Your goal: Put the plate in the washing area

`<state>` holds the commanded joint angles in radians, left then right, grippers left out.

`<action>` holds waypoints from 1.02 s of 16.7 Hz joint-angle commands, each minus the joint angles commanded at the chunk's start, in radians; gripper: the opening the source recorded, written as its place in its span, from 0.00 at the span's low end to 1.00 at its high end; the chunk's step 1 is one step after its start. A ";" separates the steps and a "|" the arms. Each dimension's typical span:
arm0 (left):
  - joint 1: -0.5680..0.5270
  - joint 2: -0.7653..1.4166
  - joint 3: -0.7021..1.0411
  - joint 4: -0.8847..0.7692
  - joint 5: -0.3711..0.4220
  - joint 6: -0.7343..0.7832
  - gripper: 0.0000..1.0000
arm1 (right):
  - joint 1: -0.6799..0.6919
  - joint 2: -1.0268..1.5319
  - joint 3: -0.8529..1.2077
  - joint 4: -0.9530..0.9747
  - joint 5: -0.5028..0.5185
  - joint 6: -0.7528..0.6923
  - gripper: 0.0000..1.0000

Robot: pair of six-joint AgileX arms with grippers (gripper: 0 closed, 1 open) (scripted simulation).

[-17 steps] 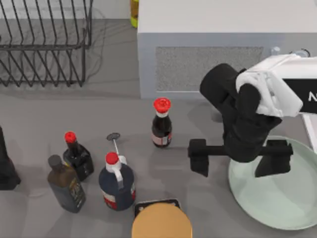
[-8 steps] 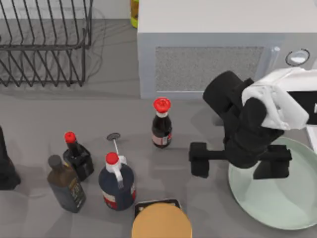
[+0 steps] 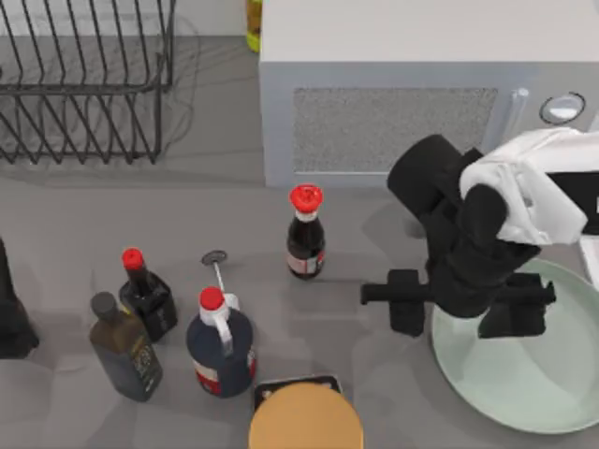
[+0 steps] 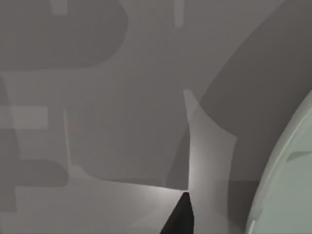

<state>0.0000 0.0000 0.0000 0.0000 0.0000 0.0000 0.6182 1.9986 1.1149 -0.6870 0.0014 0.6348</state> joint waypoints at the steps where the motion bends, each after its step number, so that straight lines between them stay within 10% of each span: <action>1: 0.000 0.000 0.000 0.000 0.000 0.000 1.00 | 0.000 0.000 0.000 0.000 0.000 0.000 0.25; 5: 0.000 0.000 0.000 0.000 0.000 0.000 1.00 | 0.000 0.000 0.000 0.000 0.000 0.000 0.00; 17: 0.000 0.000 0.000 0.000 0.000 0.000 1.00 | -0.013 -0.092 0.077 -0.076 0.020 -0.006 0.00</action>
<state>0.0000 0.0000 0.0000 0.0000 0.0000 0.0000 0.6051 1.9067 1.1916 -0.7626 0.0216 0.6284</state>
